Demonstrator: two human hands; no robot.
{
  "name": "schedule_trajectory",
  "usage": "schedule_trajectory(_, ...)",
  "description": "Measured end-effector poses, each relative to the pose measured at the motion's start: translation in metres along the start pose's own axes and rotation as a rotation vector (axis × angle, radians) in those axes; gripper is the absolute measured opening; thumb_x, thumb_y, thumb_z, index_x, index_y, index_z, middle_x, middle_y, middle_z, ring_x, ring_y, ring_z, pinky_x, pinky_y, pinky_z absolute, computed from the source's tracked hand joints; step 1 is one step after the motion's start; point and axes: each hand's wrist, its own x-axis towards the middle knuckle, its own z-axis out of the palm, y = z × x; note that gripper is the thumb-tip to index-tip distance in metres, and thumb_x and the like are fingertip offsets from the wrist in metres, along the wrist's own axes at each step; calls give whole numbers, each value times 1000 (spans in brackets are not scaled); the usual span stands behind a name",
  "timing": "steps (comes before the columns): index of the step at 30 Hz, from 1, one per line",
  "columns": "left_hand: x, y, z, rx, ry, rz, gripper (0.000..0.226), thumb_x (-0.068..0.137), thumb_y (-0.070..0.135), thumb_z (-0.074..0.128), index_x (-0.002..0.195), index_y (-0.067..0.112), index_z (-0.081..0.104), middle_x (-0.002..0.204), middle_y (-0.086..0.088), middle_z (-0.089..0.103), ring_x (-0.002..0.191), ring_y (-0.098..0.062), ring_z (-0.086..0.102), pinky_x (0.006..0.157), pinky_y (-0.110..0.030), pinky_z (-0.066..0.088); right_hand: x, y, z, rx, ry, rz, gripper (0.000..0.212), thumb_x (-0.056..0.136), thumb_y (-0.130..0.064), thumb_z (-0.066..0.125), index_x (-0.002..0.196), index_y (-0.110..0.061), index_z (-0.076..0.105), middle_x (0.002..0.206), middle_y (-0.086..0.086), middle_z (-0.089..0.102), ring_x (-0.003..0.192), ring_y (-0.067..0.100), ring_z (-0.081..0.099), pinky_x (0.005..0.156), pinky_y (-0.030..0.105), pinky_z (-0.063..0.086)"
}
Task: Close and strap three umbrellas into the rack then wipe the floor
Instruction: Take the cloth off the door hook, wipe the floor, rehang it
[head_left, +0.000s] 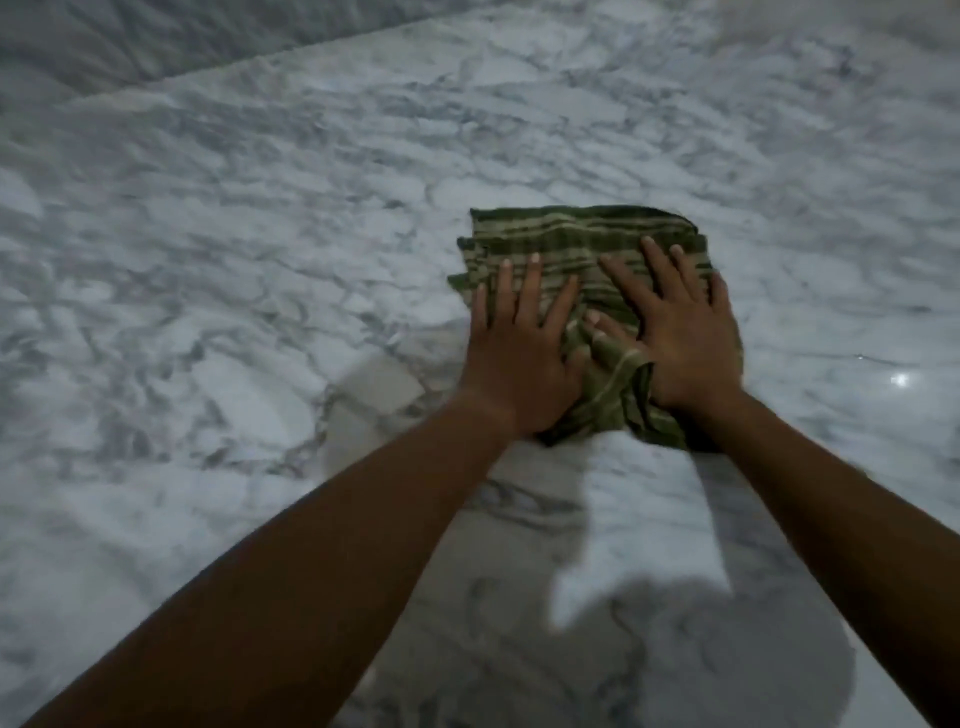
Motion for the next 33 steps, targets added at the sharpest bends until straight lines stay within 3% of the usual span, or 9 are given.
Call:
schedule_trajectory(3, 40, 23, -7, 21, -70, 60, 68, 101, 54, 25, 160, 28, 5, 168, -10, -9, 154, -34, -11, 122, -54, -5, 3, 34, -8, -14, 13, 131, 74, 91, -82, 12, 157, -49, 13, 170, 1, 11, 157, 26, 8, 124, 55, 8)
schedule_trajectory(6, 30, 44, 1, 18, -46, 108, 69, 101, 55, 26, 161, 26, 6, 168, -12, -6, 154, -36, -8, 123, -53, -4, -15, 43, -10, -17, 3, 192, 74, 91, -81, 12, 157, -49, 10, 171, 2, 7, 157, 26, 4, 124, 58, 7)
schedule_trajectory(10, -9, 39, 15, -13, 82, 259, 69, 94, 54, 35, 154, 19, 37, 161, -20, 29, 149, -44, 24, 120, -58, 17, -56, 34, -9, -30, -45, 273, 74, 89, -83, 13, 156, -52, 5, 171, 0, 2, 157, 23, -1, 123, 59, 5)
schedule_trajectory(12, -28, 29, 18, -19, 118, 299, 67, 93, 53, 41, 151, 18, 43, 158, -20, 36, 146, -44, 31, 118, -59, 23, -74, 23, -8, -16, -57, 277, 75, 87, -85, 13, 155, -55, 3, 171, -1, 1, 157, 23, -2, 123, 59, 4)
schedule_trajectory(17, -107, -5, 11, 8, 21, 283, 72, 94, 61, 32, 157, 25, 29, 166, -13, 19, 152, -37, 16, 121, -56, 15, -140, -29, 1, -34, -73, 159, 69, 93, -80, 17, 155, -54, 2, 171, 0, 0, 157, 25, -2, 123, 60, 6)
schedule_trajectory(24, -247, -107, 5, 78, -21, 199, 68, 100, 61, 31, 159, 29, 20, 168, -8, 11, 155, -30, 6, 122, -50, 17, -219, -152, 25, 22, -165, -157, 69, 97, -73, 21, 159, -46, 3, 170, 4, -5, 157, 29, -7, 122, 62, -2)
schedule_trajectory(27, -299, -160, -8, 94, -43, 70, 67, 100, 60, 32, 158, 27, 24, 167, -9, 15, 154, -30, 10, 121, -47, 19, -201, -209, 24, 27, -236, -417, 76, 93, -79, 20, 159, -42, 11, 171, 5, -4, 157, 32, -8, 120, 64, -6)
schedule_trajectory(30, -343, -203, -18, 84, -55, -110, 65, 101, 59, 26, 157, 26, 29, 166, -10, 20, 152, -34, 18, 117, -50, 27, -162, -264, 28, -69, -323, -730, 96, 80, -92, 23, 160, -41, 6, 170, 3, -8, 156, 30, -11, 120, 64, -7)
schedule_trajectory(33, -364, -244, -25, 77, -47, -260, 64, 101, 56, 27, 155, 23, 32, 161, -16, 30, 147, -40, 27, 114, -52, 33, -120, -324, 37, -116, -353, -861, 106, 70, -97, 28, 158, -45, -2, 170, 1, -12, 156, 28, -14, 121, 63, -9)
